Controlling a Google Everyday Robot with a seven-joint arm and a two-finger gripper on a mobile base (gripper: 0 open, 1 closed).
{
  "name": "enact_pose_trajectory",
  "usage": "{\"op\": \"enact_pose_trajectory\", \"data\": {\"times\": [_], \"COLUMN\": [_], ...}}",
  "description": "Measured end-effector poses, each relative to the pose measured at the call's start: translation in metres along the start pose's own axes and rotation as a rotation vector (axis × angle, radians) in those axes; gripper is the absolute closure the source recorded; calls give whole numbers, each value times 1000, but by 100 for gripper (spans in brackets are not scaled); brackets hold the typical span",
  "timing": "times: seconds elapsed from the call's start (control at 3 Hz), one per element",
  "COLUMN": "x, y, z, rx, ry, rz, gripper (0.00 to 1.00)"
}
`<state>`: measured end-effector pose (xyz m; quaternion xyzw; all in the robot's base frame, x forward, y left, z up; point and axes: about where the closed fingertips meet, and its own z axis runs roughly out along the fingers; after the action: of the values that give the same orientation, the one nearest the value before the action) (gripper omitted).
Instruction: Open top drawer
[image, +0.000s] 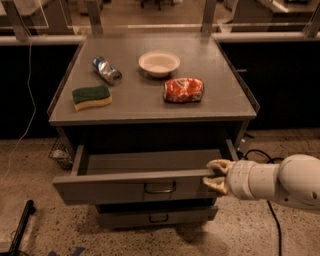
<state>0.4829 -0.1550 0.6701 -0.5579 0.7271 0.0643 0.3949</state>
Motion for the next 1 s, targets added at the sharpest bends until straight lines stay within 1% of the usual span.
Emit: {"op": "enact_pose_trajectory", "data": {"times": [0.33, 0.67, 1.0], "x": [-2, 5, -24], "y": [2, 34, 80], "z": [-5, -32, -57], "rx": [1, 10, -35], "ry": [-1, -18, -127], "rz": [3, 51, 32], "gripper": [100, 100, 100]}}
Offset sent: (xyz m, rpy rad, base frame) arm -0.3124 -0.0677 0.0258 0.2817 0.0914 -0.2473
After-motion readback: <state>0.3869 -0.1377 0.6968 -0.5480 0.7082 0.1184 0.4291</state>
